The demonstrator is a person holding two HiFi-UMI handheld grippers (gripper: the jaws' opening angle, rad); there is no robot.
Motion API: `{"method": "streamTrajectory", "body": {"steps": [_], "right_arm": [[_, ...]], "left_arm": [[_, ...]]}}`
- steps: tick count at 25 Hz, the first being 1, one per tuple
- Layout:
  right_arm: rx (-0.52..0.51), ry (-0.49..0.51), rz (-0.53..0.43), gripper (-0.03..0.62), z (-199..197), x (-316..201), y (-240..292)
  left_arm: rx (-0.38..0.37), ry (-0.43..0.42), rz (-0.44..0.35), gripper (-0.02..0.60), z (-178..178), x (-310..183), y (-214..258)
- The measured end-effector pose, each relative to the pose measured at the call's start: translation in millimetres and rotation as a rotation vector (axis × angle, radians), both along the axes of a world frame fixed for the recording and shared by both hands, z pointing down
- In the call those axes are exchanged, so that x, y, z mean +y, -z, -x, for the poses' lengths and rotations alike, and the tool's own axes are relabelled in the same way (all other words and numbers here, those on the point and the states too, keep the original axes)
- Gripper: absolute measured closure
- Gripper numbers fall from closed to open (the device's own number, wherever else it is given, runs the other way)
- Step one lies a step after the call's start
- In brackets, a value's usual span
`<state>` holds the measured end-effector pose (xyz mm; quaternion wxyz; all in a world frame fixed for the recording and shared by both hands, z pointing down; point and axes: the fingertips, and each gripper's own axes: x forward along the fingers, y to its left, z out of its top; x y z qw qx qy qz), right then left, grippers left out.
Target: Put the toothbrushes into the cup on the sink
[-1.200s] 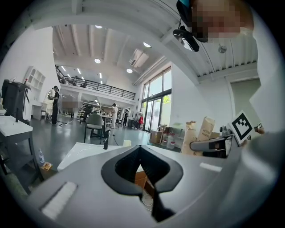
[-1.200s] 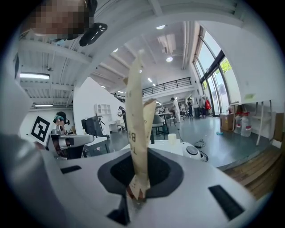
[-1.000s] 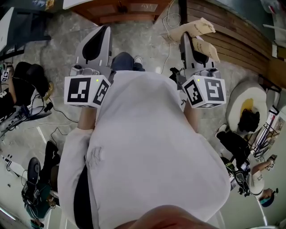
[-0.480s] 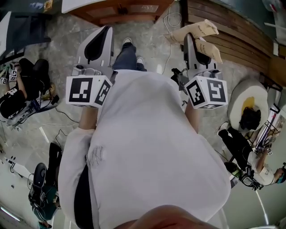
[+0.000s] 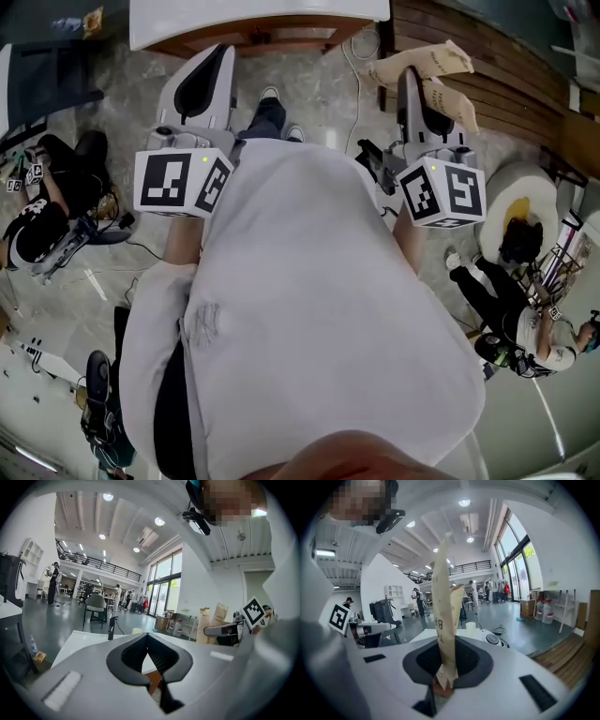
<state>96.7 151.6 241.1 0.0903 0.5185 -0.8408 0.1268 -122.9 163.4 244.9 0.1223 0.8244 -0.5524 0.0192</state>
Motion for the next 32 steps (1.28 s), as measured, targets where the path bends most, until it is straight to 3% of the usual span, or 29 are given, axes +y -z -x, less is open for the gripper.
{"method": "streamTrajectory", "body": {"steps": [16, 32], "right_arm": [[0.03, -0.131, -0.018, 0.553, 21, -72, -3], [0.027, -0.115, 0.033, 0.553, 7, -116, -8]], "left_arm": [[0.003, -0.044, 0.008, 0.584, 55, -85, -12], [0.01, -0.039, 0.05, 0.584, 36, -124, -16]]}}
